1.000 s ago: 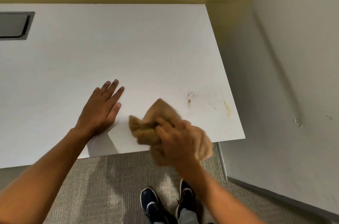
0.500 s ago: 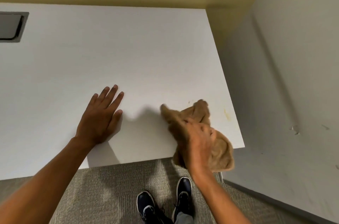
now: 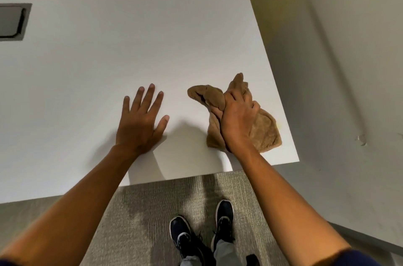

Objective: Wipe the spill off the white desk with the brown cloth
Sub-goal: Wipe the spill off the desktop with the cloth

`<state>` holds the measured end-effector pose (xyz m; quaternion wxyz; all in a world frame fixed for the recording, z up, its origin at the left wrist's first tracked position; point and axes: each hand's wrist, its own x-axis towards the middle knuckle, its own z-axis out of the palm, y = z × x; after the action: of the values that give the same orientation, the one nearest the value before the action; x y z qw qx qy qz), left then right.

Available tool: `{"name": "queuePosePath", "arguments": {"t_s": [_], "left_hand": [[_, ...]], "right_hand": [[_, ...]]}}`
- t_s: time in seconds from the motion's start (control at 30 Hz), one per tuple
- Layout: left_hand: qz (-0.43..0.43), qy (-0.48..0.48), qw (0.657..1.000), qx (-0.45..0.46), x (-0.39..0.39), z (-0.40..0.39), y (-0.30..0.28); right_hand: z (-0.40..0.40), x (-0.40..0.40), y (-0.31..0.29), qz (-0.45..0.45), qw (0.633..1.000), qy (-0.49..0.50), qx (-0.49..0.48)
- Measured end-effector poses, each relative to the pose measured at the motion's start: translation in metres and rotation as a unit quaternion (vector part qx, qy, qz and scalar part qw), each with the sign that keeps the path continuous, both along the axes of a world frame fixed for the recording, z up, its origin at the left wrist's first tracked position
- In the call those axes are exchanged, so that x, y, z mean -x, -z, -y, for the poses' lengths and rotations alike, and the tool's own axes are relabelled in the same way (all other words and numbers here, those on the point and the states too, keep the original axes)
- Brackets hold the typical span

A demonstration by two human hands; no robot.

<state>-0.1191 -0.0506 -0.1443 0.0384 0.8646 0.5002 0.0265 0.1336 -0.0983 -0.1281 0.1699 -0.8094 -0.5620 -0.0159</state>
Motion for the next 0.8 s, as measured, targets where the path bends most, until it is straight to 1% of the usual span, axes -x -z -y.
{"name": "queuePosePath", "arguments": {"t_s": [0.07,0.2,0.27,0.33,0.4,0.47,0.5,0.57,0.6,0.67,0.73,0.8], "left_hand": [[0.010,0.000,1.000,0.000,0.000,-0.001,0.000],[0.024,-0.008,1.000,-0.001,-0.001,0.000,0.001],[0.025,-0.009,1.000,0.003,-0.001,0.000,0.001],[0.025,-0.009,1.000,0.005,0.000,0.000,0.002],[0.020,-0.007,1.000,0.006,0.002,0.000,0.002],[0.012,-0.007,1.000,0.007,0.002,0.000,0.000],[0.011,-0.010,1.000,0.006,0.003,0.000,-0.002],[0.011,-0.015,1.000,0.010,0.002,0.000,-0.004],[0.011,-0.017,1.000,0.012,0.001,0.000,-0.005],[0.009,-0.020,1.000,0.011,0.000,-0.001,-0.006],[0.006,-0.023,1.000,0.015,-0.001,-0.002,-0.007],[0.008,-0.026,1.000,0.016,-0.001,-0.001,-0.007]], "right_hand": [[0.013,0.008,-0.007,-0.034,0.999,-0.001,0.002],[0.065,0.035,-0.021,-0.092,0.994,-0.036,0.053],[0.083,0.049,-0.022,-0.113,0.992,-0.024,0.043],[0.091,0.052,-0.016,-0.080,0.996,-0.036,0.022],[0.092,0.044,-0.017,-0.022,0.994,-0.100,0.037],[0.088,0.026,-0.026,0.005,0.987,-0.154,0.041],[0.082,0.015,-0.032,0.026,0.987,-0.152,0.045],[0.063,-0.014,-0.041,0.073,0.989,-0.111,0.062],[0.050,-0.028,-0.042,0.064,0.990,-0.101,0.069],[0.017,-0.052,-0.038,0.015,0.994,-0.092,0.054],[-0.010,-0.059,-0.034,-0.015,0.998,-0.046,0.030],[-0.029,-0.059,-0.028,-0.024,1.000,0.007,0.004]]}}
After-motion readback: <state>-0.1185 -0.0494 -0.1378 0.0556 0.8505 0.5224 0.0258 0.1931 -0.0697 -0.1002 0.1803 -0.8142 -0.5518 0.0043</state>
